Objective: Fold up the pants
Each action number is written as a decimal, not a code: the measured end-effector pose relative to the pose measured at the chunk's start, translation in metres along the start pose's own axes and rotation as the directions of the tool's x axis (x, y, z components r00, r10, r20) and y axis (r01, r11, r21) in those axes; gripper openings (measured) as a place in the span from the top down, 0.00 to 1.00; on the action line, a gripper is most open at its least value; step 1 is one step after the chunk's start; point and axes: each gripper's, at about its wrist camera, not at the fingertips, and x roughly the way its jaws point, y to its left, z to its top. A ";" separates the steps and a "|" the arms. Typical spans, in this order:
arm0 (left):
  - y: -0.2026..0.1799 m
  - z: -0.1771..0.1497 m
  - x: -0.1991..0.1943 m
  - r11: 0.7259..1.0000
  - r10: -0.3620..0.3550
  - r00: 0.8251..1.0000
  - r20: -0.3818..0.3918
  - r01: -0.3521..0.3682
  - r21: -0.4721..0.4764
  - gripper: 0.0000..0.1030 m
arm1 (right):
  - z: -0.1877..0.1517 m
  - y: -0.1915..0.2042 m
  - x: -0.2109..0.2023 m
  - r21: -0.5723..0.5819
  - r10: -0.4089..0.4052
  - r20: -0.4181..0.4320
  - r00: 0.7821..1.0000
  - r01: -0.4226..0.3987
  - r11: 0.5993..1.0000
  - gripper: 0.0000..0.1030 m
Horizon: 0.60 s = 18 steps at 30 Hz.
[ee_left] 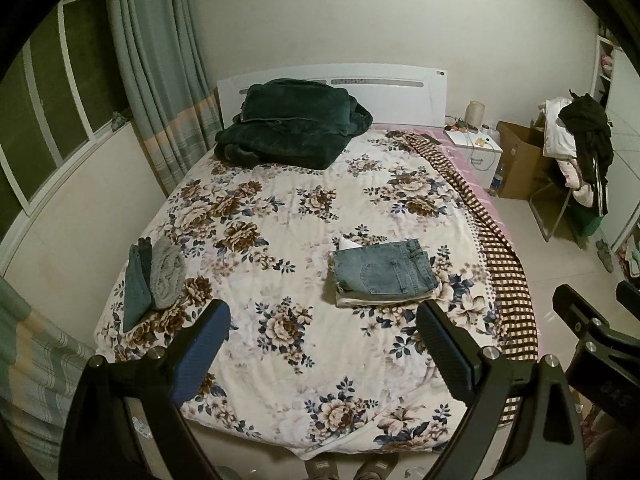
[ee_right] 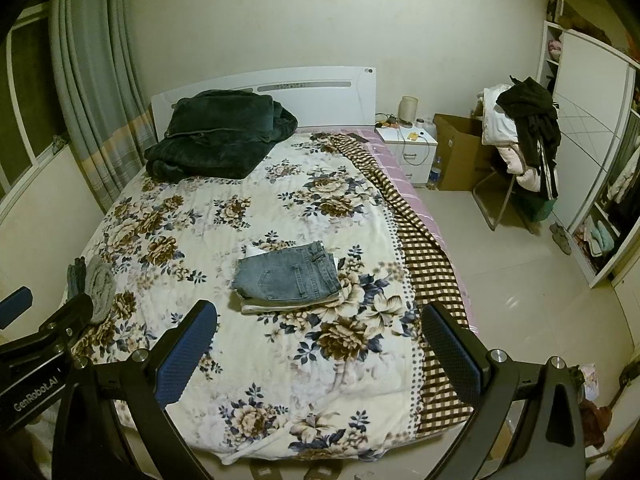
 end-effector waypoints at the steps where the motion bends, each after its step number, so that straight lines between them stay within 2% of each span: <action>1: -0.001 0.000 0.000 1.000 0.001 1.000 0.001 -0.001 0.000 0.08 | 0.001 0.000 0.000 0.002 0.002 -0.001 1.000 -0.002 1.000 0.00; 18: 0.000 0.001 -0.001 1.000 0.002 1.000 0.005 -0.002 0.002 0.07 | 0.001 -0.002 0.002 0.004 0.005 -0.003 1.000 -0.005 1.000 0.00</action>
